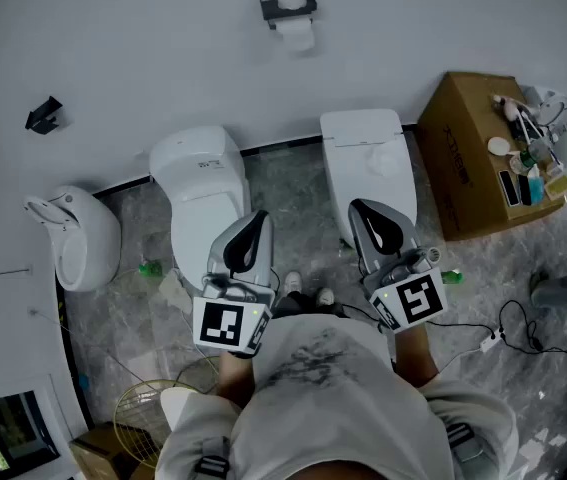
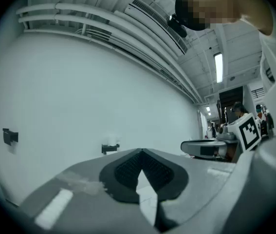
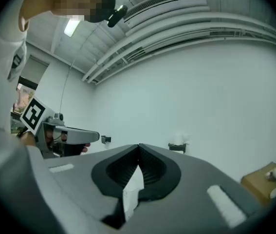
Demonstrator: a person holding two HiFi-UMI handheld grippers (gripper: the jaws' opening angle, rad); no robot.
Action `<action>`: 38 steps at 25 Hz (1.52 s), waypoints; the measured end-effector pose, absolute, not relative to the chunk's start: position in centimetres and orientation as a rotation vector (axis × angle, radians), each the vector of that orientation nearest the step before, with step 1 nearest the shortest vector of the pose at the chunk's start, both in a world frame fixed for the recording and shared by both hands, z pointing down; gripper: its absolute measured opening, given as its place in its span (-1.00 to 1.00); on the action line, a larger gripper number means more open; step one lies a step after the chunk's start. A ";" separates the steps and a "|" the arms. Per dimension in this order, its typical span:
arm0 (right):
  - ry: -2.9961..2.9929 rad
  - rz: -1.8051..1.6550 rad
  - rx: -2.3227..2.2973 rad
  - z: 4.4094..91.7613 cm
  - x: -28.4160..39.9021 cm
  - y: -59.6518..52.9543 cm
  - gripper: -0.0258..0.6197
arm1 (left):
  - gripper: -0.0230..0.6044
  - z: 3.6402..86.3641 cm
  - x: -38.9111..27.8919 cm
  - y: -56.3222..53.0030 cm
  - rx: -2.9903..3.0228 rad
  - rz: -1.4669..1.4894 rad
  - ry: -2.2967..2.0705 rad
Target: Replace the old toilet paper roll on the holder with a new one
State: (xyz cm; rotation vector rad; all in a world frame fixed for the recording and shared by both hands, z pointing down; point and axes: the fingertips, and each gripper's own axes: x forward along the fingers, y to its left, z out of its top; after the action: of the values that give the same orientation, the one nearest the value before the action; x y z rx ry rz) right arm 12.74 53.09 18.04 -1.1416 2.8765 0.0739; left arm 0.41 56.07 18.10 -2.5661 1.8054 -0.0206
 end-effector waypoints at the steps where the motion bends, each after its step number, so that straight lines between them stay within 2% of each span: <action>1: 2.874 0.074 -1.143 18.1 12.7 53.2 -0.92 | -0.92 18.3 0.5 56.2 -2.568 -0.021 1.805; 18: 2.798 0.095 -1.236 17.9 13.0 50.8 -0.92 | -0.92 19.0 0.3 53.6 -2.583 -0.036 1.812; 38: 2.841 0.082 -1.324 19.8 6.2 37.0 -0.92 | -0.92 21.1 -6.4 39.0 -2.662 -0.046 1.778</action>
State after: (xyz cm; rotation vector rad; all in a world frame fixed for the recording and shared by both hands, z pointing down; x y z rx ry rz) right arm 6.18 36.97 19.75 -1.3242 2.8412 0.0822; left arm -6.39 38.99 21.07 -2.6618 1.7780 -0.0458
